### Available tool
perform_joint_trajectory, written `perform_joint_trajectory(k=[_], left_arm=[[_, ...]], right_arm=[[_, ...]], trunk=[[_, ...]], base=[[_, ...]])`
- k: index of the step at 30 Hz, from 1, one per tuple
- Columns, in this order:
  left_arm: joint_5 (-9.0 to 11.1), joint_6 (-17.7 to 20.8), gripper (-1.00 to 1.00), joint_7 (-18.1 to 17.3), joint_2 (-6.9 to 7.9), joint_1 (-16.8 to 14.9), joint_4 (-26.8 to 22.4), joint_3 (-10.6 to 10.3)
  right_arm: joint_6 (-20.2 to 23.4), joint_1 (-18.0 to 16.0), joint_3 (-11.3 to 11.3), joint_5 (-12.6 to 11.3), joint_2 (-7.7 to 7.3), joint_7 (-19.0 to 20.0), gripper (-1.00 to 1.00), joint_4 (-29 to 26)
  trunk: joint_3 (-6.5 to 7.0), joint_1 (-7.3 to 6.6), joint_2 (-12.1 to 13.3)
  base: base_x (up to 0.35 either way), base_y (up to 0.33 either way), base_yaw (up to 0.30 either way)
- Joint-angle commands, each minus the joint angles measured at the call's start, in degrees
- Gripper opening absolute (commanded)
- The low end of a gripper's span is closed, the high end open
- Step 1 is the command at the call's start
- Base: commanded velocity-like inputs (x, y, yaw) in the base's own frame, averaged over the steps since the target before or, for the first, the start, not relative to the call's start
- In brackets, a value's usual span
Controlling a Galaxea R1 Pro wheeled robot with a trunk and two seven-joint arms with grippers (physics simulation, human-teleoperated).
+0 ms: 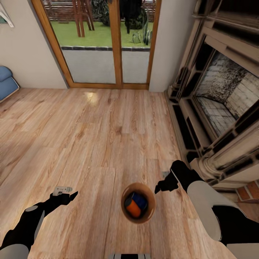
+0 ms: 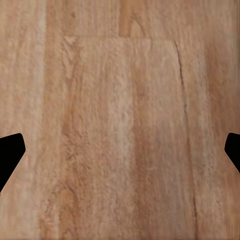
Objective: Put the three can of soda from the living room inside the tash can in the kitchen.
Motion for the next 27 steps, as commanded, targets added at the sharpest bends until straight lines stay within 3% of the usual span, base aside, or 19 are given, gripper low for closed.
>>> perform_joint_trajectory(k=[1,27], left_arm=[[0.0,-0.1,1.00,-0.1,0.00,0.0,0.0,0.0],[-0.1,-1.0,1.00,-0.5,-0.01,0.1,0.1,0.0]], right_arm=[[0.0,0.1,0.0,0.0,-0.06,0.0,1.00,0.0],[-0.1,1.5,0.0,-0.2,-0.74,-0.1,1.00,0.0]], trunk=[[0.00,0.00,0.0],[0.00,0.00,0.0]], base=[[-0.158,0.000,0.000],[-0.320,0.000,0.000]])
